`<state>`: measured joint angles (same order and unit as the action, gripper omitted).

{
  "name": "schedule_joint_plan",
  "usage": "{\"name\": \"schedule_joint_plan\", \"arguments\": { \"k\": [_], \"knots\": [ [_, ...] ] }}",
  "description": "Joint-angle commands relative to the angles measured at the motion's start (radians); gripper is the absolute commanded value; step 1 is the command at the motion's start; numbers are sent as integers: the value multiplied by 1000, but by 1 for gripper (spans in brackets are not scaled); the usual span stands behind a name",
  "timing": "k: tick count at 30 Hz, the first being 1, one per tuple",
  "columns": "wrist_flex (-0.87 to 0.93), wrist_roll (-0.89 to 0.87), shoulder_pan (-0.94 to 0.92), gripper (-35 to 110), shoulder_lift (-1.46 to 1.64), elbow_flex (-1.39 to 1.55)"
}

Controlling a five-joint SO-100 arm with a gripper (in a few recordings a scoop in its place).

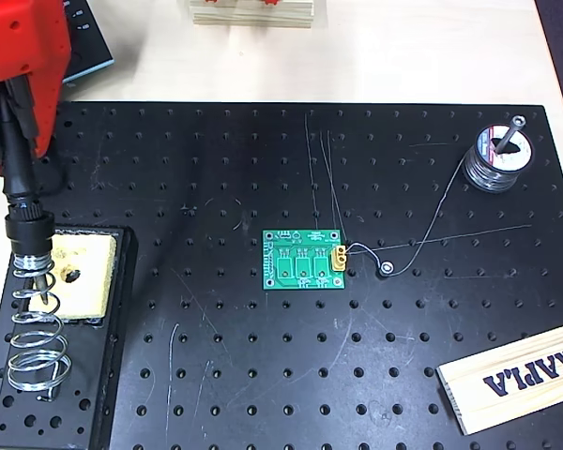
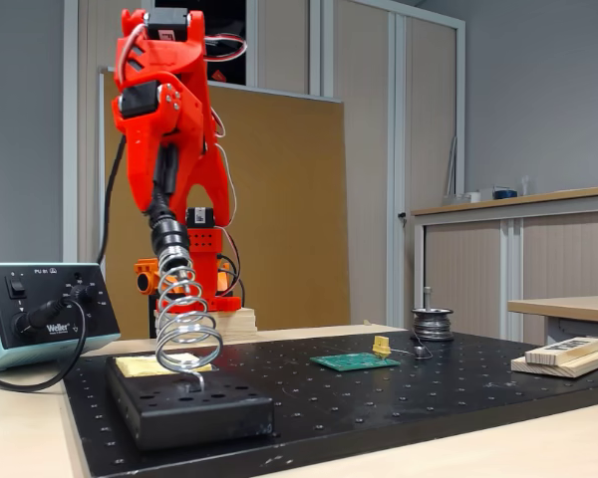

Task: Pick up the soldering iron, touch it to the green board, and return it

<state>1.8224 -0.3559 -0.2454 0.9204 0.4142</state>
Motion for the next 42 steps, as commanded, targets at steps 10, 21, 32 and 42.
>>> {"name": "schedule_joint_plan", "arguments": {
  "k": [10,21,32,42],
  "knots": [
    [12,14,54,9,-87,-100],
    [14,40,58,11,-207,-242],
    [15,44,110,15,-117,-184],
    [14,25,190,16,74,-35]
  ]
}}
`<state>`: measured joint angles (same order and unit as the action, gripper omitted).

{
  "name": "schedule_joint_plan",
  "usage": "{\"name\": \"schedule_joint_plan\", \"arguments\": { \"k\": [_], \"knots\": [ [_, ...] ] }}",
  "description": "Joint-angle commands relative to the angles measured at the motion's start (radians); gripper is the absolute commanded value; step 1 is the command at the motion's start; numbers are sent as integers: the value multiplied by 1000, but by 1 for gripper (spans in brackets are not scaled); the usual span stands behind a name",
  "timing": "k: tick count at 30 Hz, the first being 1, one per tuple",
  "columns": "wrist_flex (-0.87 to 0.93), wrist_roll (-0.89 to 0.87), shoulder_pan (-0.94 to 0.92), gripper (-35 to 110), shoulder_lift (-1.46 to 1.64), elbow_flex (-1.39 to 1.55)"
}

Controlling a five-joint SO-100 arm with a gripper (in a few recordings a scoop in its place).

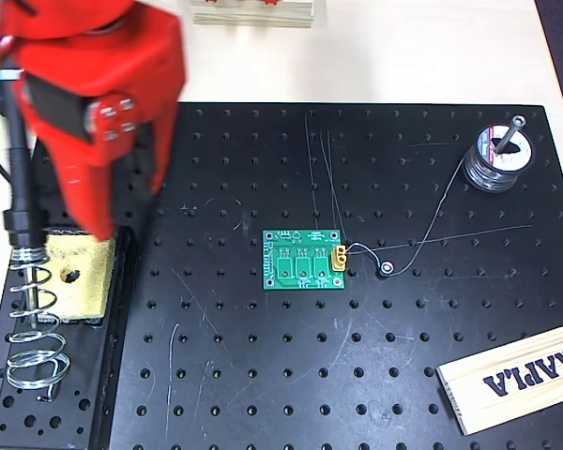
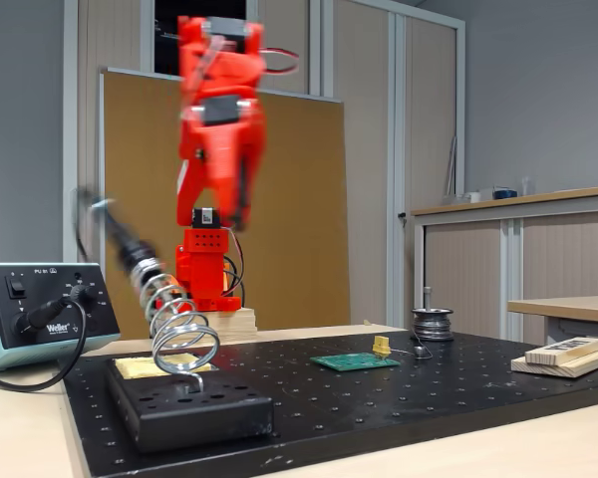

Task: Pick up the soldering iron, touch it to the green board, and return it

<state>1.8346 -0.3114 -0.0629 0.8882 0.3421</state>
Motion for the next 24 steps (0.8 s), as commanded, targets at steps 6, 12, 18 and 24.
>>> {"name": "schedule_joint_plan", "arguments": {
  "k": [6,12,18,24],
  "knots": [
    [0,-38,61,13,267,236],
    [-181,-78,109,4,595,723],
    [-468,-106,135,0,1034,1341],
    [-630,-94,135,0,1390,1782]
  ]
}}
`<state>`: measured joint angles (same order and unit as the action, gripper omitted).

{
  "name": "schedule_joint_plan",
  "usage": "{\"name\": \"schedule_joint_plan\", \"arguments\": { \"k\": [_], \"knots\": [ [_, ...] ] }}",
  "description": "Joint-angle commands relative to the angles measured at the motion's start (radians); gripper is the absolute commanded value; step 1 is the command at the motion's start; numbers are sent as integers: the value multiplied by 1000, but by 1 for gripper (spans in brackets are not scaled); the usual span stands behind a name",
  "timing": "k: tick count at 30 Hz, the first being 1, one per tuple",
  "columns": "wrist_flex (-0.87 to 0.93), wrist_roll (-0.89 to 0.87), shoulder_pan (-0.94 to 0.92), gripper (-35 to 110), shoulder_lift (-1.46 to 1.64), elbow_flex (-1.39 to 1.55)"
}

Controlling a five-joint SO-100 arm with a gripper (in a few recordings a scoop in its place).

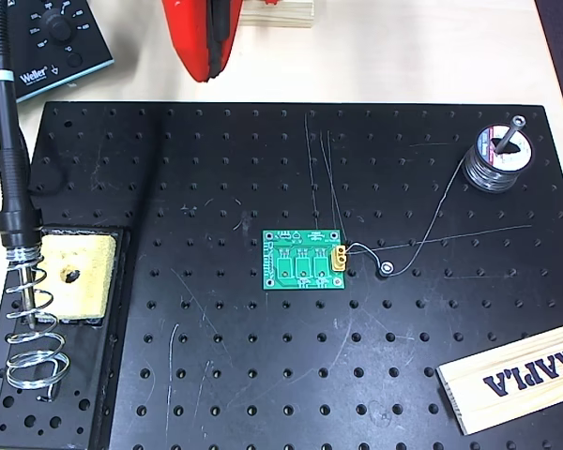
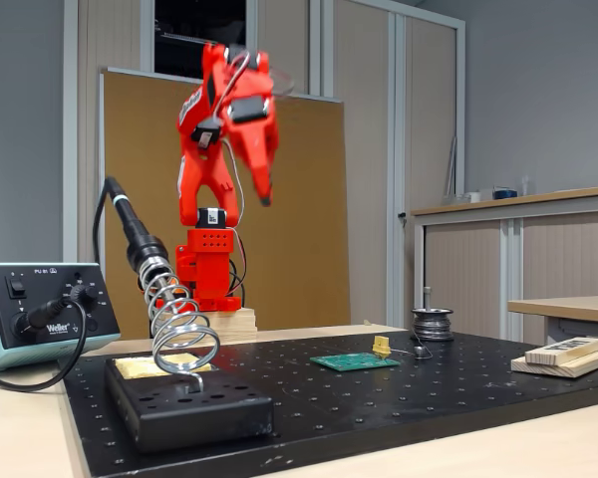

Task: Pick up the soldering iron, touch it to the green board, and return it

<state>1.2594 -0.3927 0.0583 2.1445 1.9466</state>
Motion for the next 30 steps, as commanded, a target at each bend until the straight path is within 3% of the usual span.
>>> {"name": "schedule_joint_plan", "arguments": {
  "k": [1,13,30],
  "knots": [
    [-98,-28,14,0,189,245],
    [-310,95,-21,0,689,798],
    [-270,123,-17,0,996,986]
  ]
}}
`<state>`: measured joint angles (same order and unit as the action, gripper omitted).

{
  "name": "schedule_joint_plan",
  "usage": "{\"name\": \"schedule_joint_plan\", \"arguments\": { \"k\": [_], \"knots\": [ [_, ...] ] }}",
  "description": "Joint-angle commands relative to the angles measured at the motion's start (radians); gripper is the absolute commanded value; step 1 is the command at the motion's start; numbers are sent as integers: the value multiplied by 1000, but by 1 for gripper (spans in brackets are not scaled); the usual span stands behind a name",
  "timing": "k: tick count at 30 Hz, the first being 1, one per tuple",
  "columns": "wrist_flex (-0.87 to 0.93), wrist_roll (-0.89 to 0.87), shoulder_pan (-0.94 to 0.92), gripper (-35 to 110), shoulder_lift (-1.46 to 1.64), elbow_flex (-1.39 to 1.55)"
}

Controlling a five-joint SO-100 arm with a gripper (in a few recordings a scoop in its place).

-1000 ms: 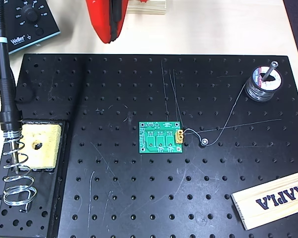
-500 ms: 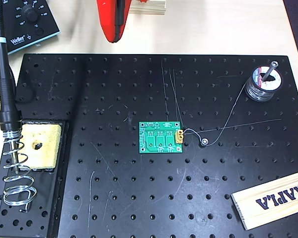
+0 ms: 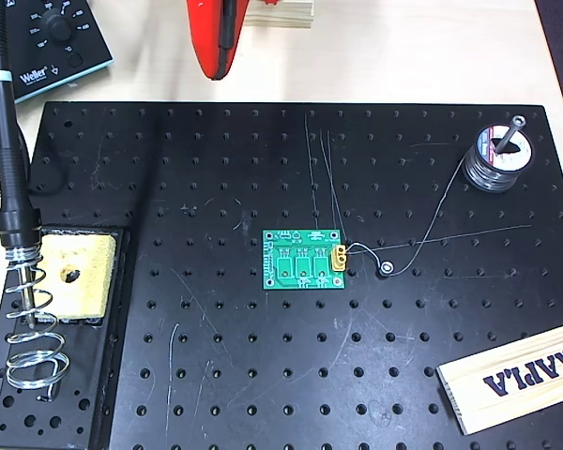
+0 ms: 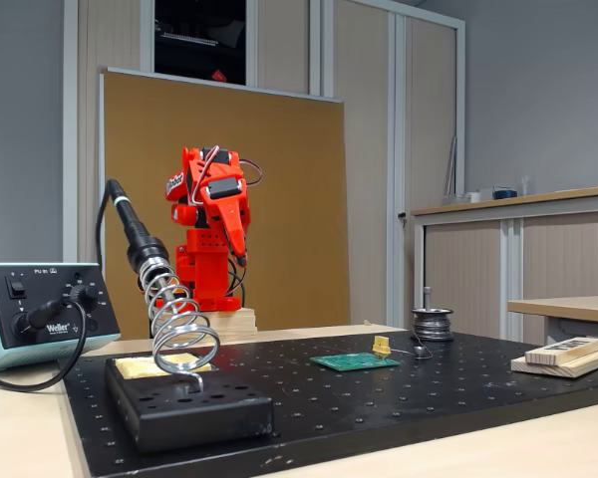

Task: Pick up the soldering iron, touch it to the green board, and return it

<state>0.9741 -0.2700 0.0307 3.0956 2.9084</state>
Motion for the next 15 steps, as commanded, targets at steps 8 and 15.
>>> {"name": "schedule_joint_plan", "arguments": {
  "k": [8,15],
  "knots": [
    [114,61,-5,0,236,112],
    [109,120,-26,0,232,150]
  ]
}}
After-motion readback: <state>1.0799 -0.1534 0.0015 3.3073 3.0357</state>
